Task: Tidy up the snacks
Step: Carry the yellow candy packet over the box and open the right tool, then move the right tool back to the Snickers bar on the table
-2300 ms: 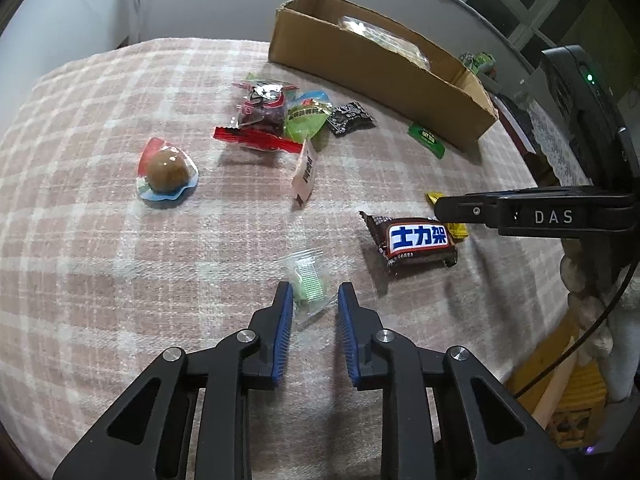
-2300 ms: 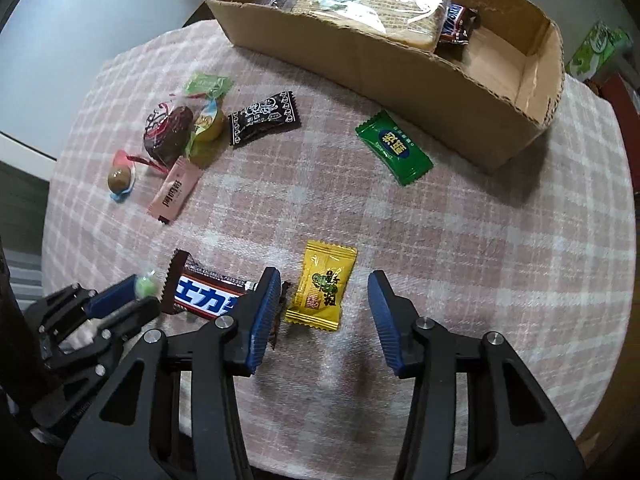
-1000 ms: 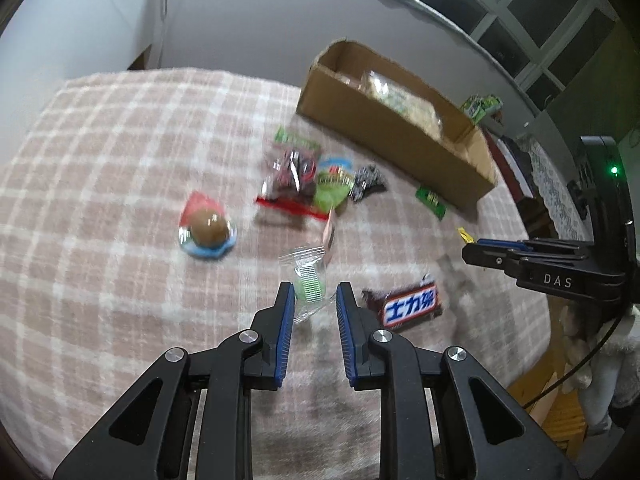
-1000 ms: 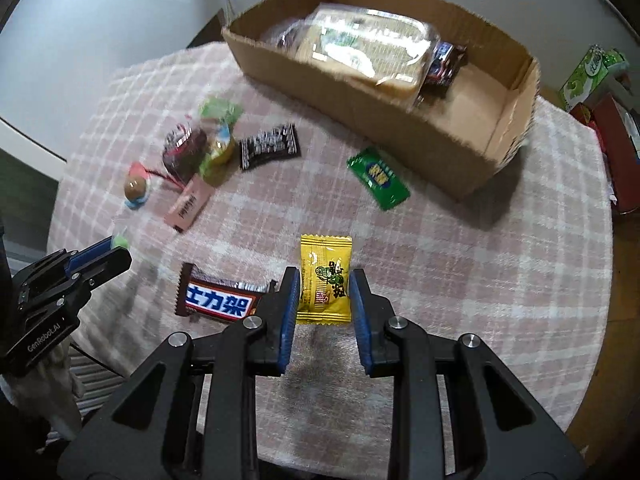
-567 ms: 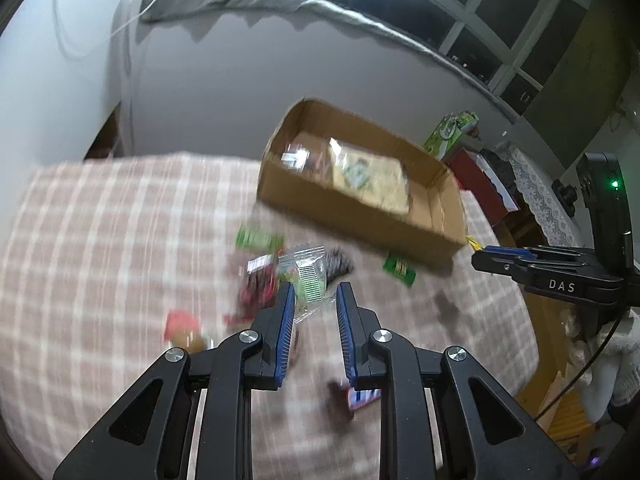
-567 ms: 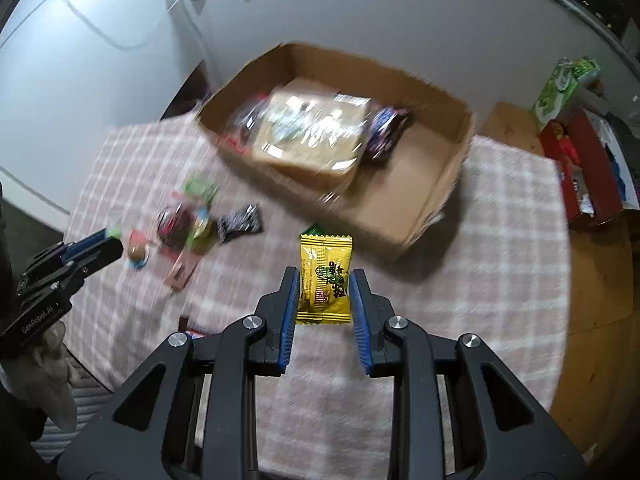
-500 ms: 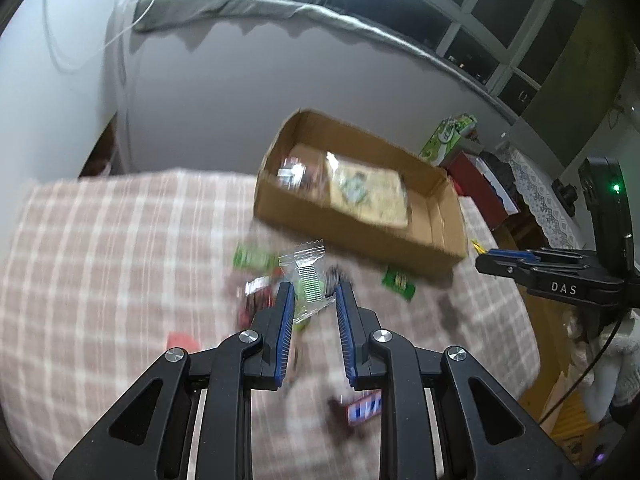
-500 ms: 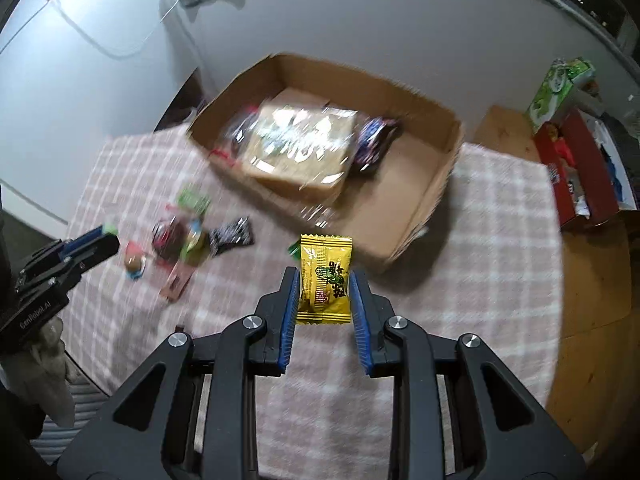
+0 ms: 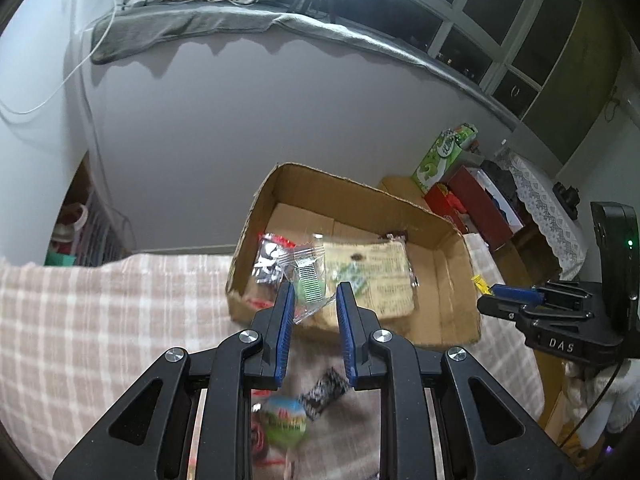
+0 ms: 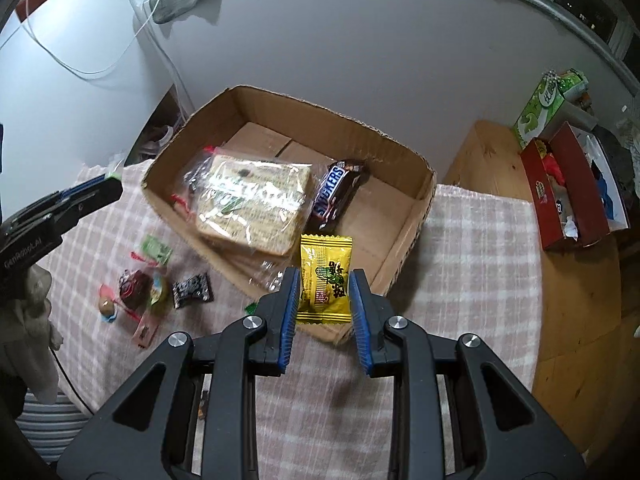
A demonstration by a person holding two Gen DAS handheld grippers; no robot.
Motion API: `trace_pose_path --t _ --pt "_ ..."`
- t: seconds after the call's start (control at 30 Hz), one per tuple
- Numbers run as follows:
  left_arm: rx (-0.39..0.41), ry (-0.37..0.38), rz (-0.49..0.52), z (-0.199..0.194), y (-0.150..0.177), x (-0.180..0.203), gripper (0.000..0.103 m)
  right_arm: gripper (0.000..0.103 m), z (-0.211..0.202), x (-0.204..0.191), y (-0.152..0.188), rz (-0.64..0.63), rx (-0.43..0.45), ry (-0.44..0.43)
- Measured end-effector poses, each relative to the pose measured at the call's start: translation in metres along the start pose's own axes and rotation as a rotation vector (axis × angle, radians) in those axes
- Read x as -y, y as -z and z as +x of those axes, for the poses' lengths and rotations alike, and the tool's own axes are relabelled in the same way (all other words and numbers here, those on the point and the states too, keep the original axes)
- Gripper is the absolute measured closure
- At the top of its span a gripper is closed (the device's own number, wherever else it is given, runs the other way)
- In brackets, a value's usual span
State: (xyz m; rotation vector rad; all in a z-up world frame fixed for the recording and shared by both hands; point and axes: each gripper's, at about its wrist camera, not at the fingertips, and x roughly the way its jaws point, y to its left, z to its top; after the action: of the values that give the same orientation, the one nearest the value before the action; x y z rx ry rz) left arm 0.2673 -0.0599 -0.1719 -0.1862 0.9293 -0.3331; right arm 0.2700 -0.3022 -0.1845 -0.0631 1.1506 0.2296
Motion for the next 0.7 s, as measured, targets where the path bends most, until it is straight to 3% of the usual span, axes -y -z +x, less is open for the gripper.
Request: trace_pose_path --t 0.4,0.47,0.53,0.57,0.6,0.7 --pt "-0.051 0.001 -0.008 0.025 -0.007 0.0 0.082 0.076 0.026 0.003 -0.013 -0.005 -0.033 0.01" --pt "-0.057 0.006 -0.022 0.027 -0.009 -0.002 0.074 0.076 0.027 0.002 -0.013 -0.01 -0.037 0.009" --pt "-0.056 0.002 -0.026 0.027 -0.01 -0.002 0.059 0.058 0.027 0.001 -0.013 -0.012 -0.036 0.01" --pt "-0.055 -0.001 -0.03 0.026 -0.011 -0.002 0.057 0.041 0.025 0.0 -0.013 -0.013 -0.026 0.011" --pt "-0.054 0.005 -0.036 0.026 -0.011 -0.003 0.056 0.036 0.024 0.0 -0.013 -0.014 -0.015 0.01" --pt "-0.049 0.004 -0.038 0.023 -0.012 -0.006 0.056 0.035 0.019 -0.003 -0.012 -0.021 -0.004 -0.002"
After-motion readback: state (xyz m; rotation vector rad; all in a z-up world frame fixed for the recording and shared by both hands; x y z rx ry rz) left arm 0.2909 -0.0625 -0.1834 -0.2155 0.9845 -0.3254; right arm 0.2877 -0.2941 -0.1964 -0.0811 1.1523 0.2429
